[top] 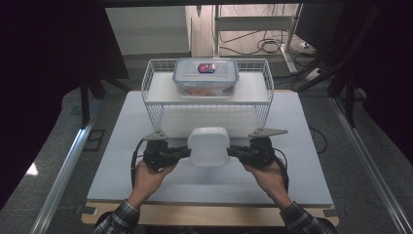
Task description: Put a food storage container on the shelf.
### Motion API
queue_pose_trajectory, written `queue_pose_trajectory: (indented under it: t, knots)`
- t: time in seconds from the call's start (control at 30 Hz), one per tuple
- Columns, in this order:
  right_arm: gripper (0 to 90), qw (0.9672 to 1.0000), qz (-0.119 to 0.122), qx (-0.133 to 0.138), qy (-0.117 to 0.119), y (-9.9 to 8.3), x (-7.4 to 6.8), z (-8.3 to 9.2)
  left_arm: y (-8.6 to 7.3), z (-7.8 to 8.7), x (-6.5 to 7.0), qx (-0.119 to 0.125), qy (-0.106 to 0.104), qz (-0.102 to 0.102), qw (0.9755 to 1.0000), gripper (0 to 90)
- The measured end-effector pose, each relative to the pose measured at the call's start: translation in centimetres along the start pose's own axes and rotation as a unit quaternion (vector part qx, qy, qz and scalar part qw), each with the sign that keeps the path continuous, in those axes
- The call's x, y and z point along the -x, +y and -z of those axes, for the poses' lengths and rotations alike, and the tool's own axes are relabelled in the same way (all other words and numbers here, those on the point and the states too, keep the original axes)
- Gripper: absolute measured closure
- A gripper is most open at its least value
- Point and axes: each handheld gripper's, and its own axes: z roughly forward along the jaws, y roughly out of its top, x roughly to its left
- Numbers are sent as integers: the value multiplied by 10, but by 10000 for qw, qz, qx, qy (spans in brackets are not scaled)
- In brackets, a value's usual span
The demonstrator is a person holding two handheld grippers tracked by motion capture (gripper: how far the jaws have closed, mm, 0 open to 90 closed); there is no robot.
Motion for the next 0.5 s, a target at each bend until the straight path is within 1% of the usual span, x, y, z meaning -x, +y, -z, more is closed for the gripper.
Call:
queue_pose_trajectory:
  t: [0.07,0.17,0.2,0.23,0.5]
  knots:
    - [791,10000,25,20,-5,2,-1,1,5,3,1,43,14,-44,10000,788]
    - [791,9998,141,137,-39,14,-3,7,16,10,4,156,79,-142,9997,788]
    - [791,9998,141,137,-39,14,-3,7,16,10,4,156,79,-142,9997,787]
    - [792,9997,165,169,-37,16,-4,8,20,12,5,192,99,-193,9996,787]
    - [791,9990,293,325,-71,36,-6,16,40,23,10,377,224,-351,9984,787]
